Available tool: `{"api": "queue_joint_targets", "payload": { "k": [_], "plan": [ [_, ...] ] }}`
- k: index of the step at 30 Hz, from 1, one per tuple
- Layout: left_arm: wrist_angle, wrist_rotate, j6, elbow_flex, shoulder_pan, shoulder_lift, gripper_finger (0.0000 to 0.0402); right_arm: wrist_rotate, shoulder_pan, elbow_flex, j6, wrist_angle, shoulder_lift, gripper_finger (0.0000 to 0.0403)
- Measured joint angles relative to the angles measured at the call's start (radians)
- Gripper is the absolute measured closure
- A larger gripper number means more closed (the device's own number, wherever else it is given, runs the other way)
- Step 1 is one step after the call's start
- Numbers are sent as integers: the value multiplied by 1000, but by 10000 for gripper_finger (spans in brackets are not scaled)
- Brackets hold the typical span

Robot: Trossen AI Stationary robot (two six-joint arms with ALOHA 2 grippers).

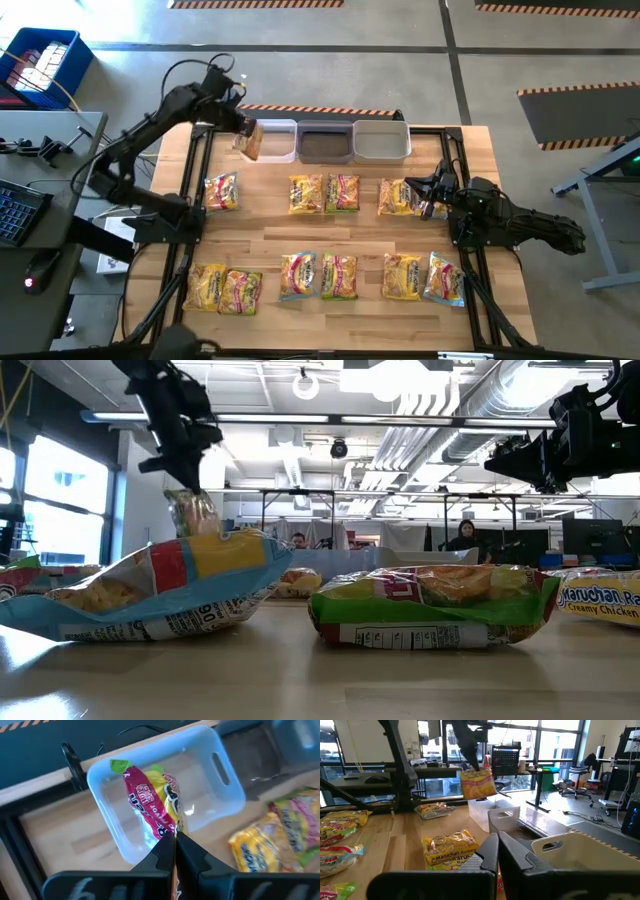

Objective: Sort Maruchan noodles
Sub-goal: Put the top left green noodle pack into the transparent bin

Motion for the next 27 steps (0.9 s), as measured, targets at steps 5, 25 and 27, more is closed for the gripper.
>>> {"api": "queue_joint_targets", "payload": {
  "k": [5, 25, 27],
  "plan": [
    [-5, -9, 48, 80, 23, 114, 401, 0, 0, 0, 0, 0, 0, 402],
    [-109, -226, 95, 116, 18, 268, 401, 0, 0, 0, 0, 0, 0, 402],
    [-109, -230, 93, 116, 14, 267, 400, 0, 0, 0, 0, 0, 0, 402]
  ]
}}
